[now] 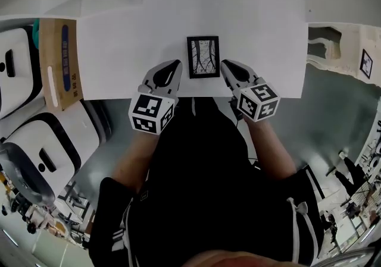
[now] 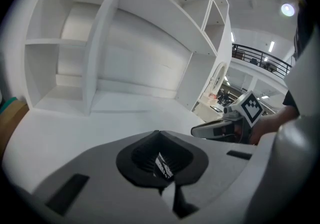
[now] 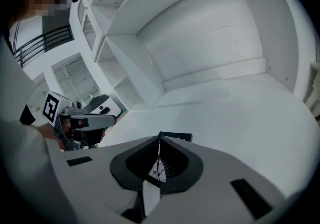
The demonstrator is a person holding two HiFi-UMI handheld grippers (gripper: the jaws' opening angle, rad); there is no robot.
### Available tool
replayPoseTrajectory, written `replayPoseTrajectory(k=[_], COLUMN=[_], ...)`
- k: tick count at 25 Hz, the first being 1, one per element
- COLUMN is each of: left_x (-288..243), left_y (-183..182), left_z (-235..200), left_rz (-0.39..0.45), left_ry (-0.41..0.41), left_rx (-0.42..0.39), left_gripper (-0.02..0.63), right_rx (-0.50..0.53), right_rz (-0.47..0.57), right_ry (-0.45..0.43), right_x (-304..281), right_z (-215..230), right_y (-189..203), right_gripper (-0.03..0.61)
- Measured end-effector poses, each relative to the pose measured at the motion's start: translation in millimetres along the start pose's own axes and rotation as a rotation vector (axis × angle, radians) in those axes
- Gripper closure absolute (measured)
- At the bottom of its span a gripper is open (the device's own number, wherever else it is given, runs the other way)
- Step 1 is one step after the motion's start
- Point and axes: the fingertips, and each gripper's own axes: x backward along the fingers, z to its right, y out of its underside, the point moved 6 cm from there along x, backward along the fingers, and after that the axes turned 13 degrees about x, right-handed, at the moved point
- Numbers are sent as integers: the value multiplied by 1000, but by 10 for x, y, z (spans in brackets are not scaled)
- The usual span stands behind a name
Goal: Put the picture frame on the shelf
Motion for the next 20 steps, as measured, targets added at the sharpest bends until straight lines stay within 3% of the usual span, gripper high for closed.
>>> replayPoseTrajectory(k=[14, 20], left_x=[-469, -609], left_y=[339, 440], left_z=[-285, -331], left_rz=[-144, -201], left_ry=[57, 74], left_rx=[53, 62], left_gripper=[607, 606], right_rx=[-50, -80], right_rz=[-109, -156], right_ry=[109, 106], right_x=[-329, -438], right_z=[214, 263], right_y=[377, 482], right_gripper=[554, 502])
